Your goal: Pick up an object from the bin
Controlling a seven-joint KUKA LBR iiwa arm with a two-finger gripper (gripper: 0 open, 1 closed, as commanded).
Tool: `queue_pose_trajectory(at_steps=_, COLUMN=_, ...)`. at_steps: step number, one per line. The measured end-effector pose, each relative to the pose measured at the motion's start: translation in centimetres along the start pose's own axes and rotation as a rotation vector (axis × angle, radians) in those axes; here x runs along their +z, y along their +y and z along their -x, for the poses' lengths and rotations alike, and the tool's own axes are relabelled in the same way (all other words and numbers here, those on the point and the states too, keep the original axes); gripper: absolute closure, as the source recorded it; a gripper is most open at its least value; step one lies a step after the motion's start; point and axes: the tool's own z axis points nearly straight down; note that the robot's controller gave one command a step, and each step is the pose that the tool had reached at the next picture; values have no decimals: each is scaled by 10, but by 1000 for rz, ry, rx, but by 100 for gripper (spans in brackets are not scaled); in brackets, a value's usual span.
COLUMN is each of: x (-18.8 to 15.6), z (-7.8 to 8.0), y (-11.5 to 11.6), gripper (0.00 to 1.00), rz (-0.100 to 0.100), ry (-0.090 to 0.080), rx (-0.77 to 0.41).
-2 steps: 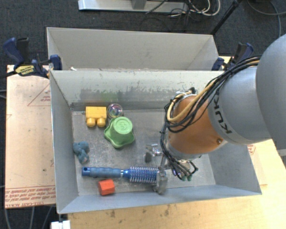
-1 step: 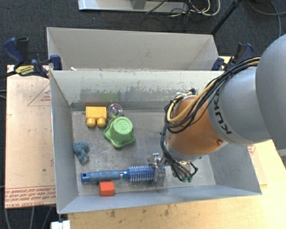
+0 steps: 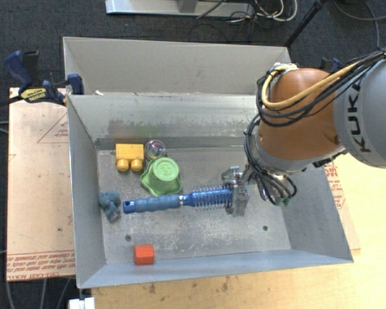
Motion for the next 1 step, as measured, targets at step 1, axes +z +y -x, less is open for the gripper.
queue_pose_trajectory(at_steps=1, x=51, z=-11, y=5, gripper=100, rz=0, ry=16, rx=51)
